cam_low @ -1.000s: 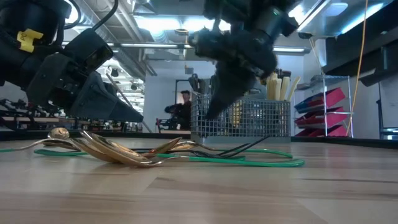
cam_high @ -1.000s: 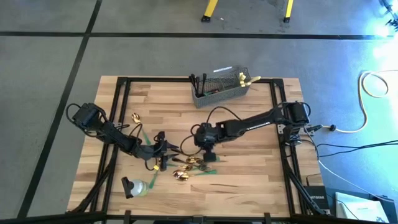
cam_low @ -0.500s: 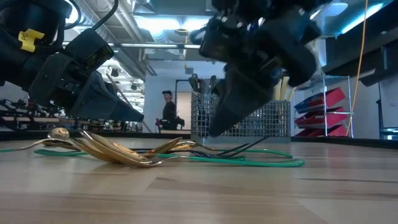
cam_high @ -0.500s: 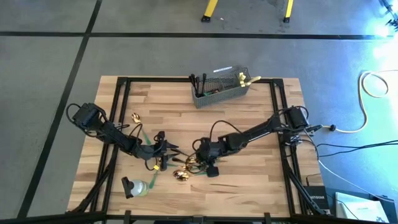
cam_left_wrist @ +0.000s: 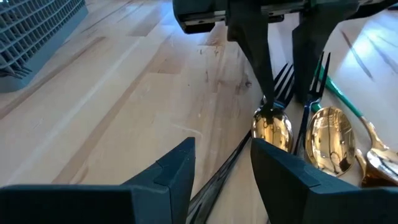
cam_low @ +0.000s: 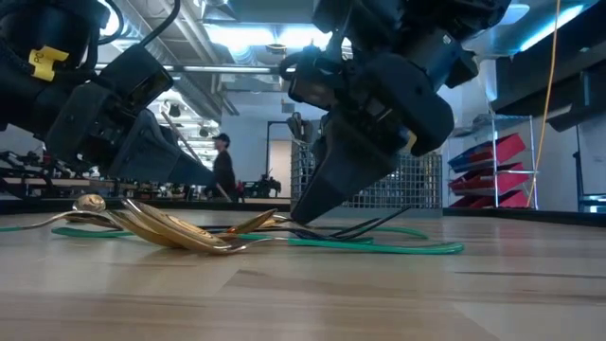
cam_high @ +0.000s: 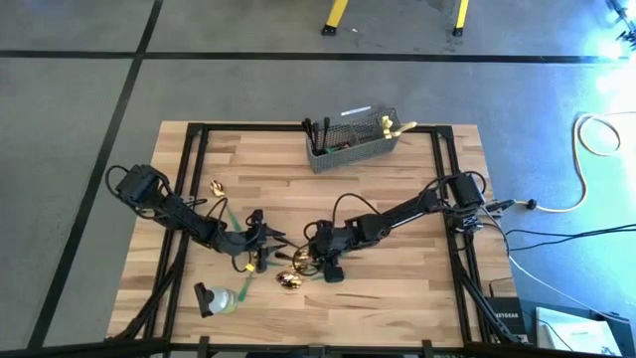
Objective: Sort silverware
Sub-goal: Put the green spoon into the gray organizer
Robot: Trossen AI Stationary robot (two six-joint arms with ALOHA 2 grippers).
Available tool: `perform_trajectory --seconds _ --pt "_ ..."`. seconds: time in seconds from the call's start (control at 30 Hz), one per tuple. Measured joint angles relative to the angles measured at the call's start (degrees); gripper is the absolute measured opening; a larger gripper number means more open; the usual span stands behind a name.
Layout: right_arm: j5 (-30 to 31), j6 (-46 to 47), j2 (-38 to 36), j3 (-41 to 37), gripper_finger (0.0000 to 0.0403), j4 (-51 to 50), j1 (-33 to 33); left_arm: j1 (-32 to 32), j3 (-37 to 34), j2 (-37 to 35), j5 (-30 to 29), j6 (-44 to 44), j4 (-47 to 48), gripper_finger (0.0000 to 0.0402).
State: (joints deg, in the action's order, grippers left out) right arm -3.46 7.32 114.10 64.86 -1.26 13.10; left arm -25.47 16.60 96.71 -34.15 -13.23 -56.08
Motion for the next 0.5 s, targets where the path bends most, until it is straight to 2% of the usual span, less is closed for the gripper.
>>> perform_trajectory --seconds 0.1,0.5 --pt "0.0 0.5 -0.3 0.0 0.0122 -0.6 0.0 0.0 0.0 0.0 0.0 0.0 0.0 0.0141" --pt "-0.1 0.0 -3.1 -0.1 0.0124 -0.3 0.0 0.0 0.0 0.0 0.0 -0.1 0.0 0.0141"
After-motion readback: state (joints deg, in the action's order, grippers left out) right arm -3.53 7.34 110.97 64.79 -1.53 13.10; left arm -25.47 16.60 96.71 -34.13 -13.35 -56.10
